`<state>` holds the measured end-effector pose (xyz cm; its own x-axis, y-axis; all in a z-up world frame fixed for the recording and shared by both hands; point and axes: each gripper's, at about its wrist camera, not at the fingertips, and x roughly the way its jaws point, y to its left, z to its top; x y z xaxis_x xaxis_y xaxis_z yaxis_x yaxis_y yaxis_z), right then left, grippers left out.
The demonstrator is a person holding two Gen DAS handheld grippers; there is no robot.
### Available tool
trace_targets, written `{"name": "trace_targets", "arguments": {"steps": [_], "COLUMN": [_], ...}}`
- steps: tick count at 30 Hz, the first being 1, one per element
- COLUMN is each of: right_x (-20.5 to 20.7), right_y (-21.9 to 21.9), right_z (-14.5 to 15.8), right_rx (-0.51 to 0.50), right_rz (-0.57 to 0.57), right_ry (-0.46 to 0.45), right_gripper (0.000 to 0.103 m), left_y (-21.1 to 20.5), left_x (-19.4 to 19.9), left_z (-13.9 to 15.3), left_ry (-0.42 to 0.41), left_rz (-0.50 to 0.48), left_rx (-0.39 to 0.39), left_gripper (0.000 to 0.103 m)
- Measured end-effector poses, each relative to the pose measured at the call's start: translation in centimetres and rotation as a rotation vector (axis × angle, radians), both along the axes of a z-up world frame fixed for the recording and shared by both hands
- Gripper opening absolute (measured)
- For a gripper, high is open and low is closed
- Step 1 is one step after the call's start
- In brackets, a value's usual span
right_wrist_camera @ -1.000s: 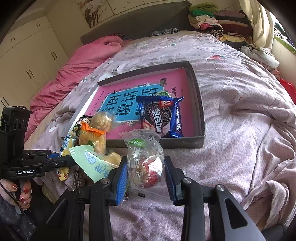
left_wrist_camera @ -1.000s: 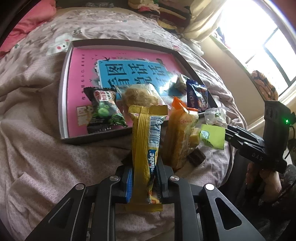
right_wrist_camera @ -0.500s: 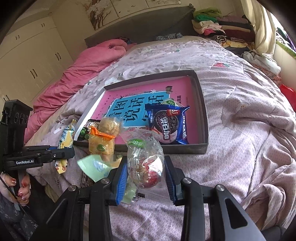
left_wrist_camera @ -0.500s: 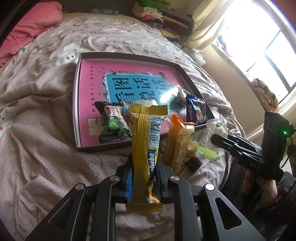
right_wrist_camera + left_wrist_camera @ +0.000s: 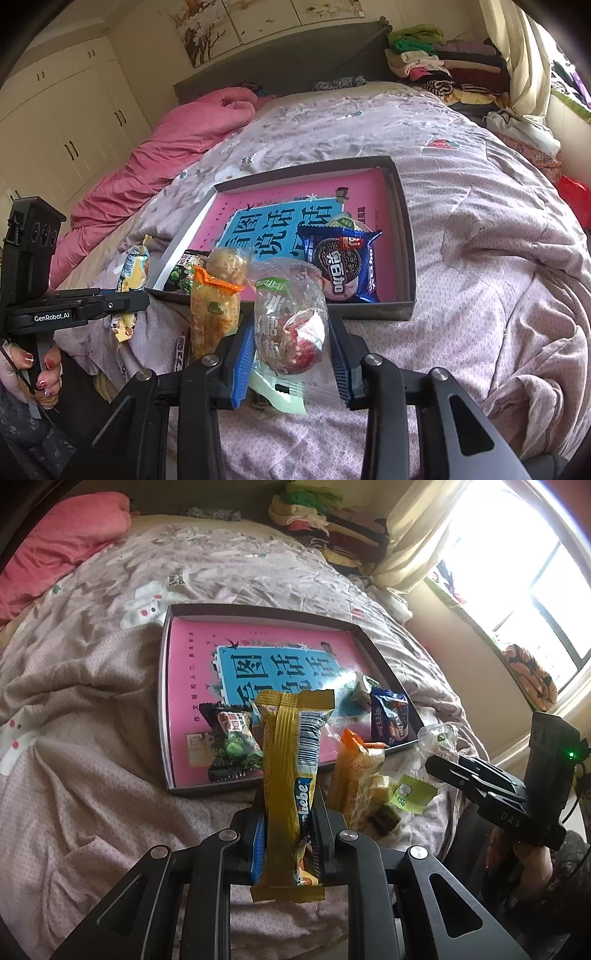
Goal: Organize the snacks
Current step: 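Lift both held snacks up from the pile toward the pink tray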
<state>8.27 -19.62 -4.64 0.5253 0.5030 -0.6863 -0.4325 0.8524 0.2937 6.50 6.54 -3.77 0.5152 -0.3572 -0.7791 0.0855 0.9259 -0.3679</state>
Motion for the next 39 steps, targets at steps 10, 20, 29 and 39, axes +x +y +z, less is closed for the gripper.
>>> {"name": "trace_targets", "arguments": {"steps": [10, 20, 29, 39], "right_x": [-0.2, 0.0, 0.4, 1.0], "right_y": [0.1, 0.0, 0.0, 0.3], "right_z": [0.5, 1.1, 1.8, 2.7], "right_rx": [0.002, 0.004, 0.013, 0.026], "right_rz": [0.000, -0.013, -0.020, -0.023], "right_ry": [-0.015, -0.034, -0.055, -0.074], "right_gripper": [0.038, 0.038, 0.038, 0.038], "left_y": [0.1, 0.1, -0.2, 0.8], "left_x": [0.1, 0.0, 0.2, 0.5], "left_z": [1.2, 2.2, 2.9, 3.1], "left_ry": [-0.023, -0.053, -0.076, -0.088], "left_rz": [0.013, 0.034, 0.036, 0.071], "left_rx": [-0.008, 0.025, 0.049, 0.061], "left_gripper": [0.020, 0.020, 0.020, 0.020]}}
